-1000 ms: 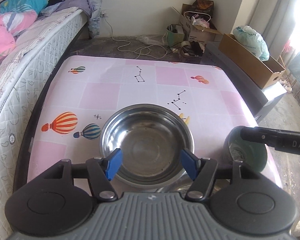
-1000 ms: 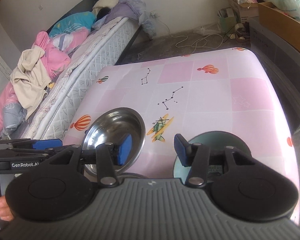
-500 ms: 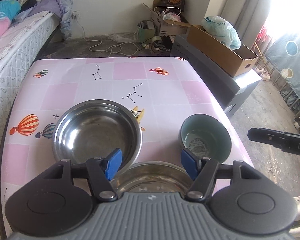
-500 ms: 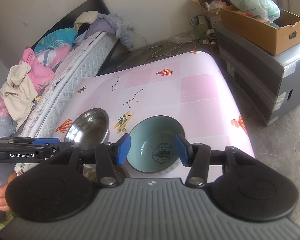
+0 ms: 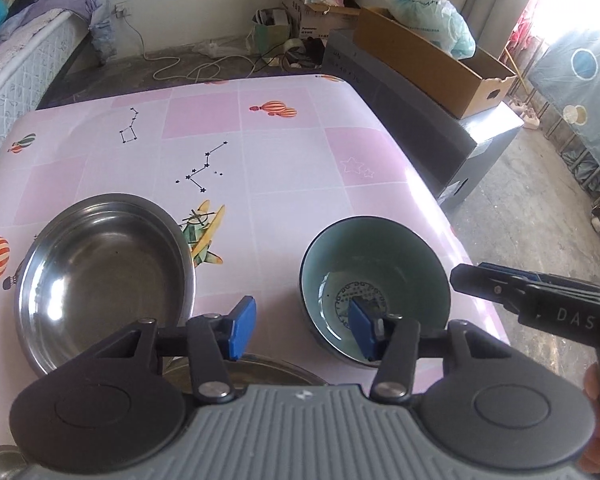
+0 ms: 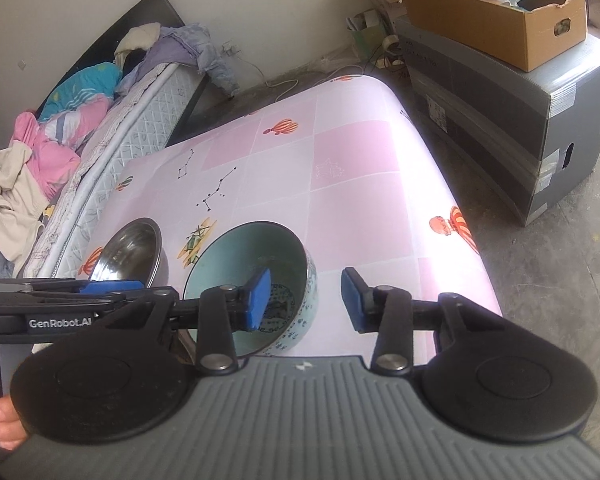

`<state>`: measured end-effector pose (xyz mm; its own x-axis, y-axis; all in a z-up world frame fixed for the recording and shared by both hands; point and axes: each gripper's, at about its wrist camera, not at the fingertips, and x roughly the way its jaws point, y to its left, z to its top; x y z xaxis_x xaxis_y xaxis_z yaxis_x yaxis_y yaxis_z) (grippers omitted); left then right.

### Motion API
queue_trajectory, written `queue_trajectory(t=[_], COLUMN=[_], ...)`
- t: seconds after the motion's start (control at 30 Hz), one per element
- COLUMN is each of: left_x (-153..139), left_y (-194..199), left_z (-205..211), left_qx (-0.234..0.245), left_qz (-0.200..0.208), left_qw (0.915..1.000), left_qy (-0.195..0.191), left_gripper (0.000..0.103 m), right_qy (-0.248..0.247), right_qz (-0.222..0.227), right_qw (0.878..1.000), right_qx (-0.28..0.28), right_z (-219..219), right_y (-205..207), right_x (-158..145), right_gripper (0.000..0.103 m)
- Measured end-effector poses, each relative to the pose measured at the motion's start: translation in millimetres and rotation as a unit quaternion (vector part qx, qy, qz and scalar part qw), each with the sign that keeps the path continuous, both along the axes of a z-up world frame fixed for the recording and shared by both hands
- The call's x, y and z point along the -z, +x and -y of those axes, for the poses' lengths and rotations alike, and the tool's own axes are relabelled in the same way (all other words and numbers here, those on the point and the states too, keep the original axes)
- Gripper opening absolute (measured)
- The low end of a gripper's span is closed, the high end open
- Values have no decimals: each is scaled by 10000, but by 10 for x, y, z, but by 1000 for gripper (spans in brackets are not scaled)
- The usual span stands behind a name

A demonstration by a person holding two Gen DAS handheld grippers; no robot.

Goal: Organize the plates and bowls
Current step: 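Close the right tool on the rim of the teal ceramic bowl, then lift the teal bowl by its rim with the right tool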

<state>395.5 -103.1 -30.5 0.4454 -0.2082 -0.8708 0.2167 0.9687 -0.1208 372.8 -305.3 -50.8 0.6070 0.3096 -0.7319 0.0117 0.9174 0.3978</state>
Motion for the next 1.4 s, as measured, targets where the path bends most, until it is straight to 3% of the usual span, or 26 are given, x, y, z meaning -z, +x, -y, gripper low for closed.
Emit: queue_trajectory(t=[0.27,0.47,1.03,1.4], left_x=[224,288,347,439], left_y=[166,222,291,371], left_z=[167,211,210,229], left_qx=[22,-81,-297,-383], left_qz=[-221,-231,-312,-522], left_qw=[9997,9994,9989,9979], left_qy=[105,255,188,75], left_gripper=[25,17,18,23], right_qy=[163,259,453,534], right_qz=[-166,-155,-134,-370], right_qw=[9997,9995,9989,9979], right_qx=[23,-81,-18,-69], right_z=[-5,-79,-71,-97], right_y=[165,213,462,386], right_x=[302,382,483,563], right_gripper=[22,12,11,20])
